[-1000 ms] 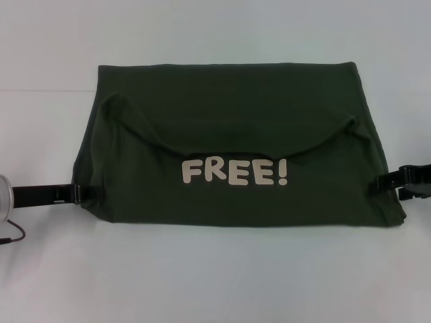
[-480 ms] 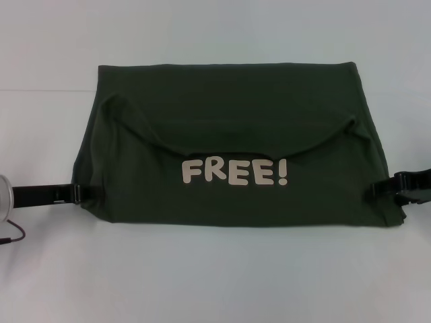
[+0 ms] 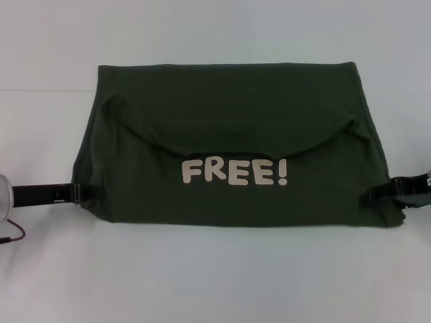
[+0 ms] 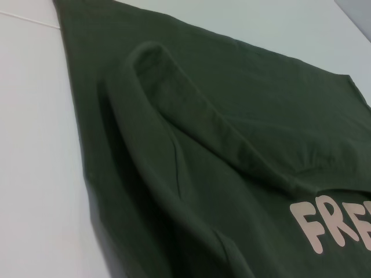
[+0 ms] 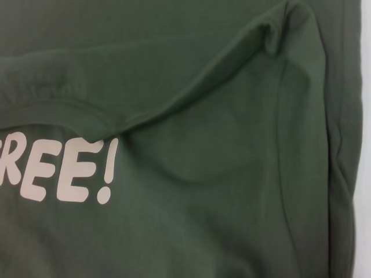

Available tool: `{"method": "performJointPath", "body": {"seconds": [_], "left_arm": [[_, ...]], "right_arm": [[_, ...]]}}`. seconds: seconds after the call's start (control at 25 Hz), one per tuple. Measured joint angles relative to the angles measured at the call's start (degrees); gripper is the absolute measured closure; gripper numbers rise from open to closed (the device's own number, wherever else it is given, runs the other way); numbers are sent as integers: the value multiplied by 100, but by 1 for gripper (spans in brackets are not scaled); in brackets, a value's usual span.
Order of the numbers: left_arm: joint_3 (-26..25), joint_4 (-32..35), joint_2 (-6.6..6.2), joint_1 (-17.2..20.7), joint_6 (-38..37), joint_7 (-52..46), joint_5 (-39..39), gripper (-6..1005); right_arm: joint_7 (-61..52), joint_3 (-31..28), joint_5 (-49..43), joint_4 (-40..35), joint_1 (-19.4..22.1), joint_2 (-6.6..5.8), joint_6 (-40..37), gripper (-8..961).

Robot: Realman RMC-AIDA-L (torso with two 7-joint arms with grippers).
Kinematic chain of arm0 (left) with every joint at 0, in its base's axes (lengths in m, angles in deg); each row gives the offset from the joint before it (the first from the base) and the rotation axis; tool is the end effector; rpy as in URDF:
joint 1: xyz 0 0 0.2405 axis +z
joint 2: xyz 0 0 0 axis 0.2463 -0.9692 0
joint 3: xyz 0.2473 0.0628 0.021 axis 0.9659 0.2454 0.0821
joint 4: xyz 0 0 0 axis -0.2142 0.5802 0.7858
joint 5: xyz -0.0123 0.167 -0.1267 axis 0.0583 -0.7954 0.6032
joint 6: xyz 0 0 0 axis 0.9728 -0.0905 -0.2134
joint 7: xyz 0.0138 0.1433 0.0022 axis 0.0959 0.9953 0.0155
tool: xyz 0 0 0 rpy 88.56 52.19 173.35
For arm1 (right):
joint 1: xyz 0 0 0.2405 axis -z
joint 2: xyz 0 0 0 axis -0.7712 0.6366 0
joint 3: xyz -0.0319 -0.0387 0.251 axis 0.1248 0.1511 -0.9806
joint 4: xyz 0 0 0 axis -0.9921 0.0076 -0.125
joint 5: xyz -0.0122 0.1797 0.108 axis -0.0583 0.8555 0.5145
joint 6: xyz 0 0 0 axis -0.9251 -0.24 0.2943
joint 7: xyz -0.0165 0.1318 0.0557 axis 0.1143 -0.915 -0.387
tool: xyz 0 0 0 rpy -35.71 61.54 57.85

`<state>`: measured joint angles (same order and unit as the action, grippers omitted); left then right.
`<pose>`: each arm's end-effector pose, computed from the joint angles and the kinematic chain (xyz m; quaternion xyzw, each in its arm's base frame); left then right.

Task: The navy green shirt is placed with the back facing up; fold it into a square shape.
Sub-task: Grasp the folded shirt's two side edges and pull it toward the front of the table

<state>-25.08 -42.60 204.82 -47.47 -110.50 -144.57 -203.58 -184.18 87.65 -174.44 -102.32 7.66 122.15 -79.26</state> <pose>-0.3255 0.3604 0.0260 -0.7892 -0.5465 -0.1310 0.2475 0.2975 0.4002 0.0327 -0.7550 0.6184 -0.0212 0.2169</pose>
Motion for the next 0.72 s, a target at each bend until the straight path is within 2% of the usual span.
{"method": "performJointPath", "body": {"seconds": [0.72], "left_arm": [[-11, 0, 0, -10, -2, -8, 0, 983]], "right_arm": [[61, -21, 5, -70, -10, 18, -151, 198]]}}
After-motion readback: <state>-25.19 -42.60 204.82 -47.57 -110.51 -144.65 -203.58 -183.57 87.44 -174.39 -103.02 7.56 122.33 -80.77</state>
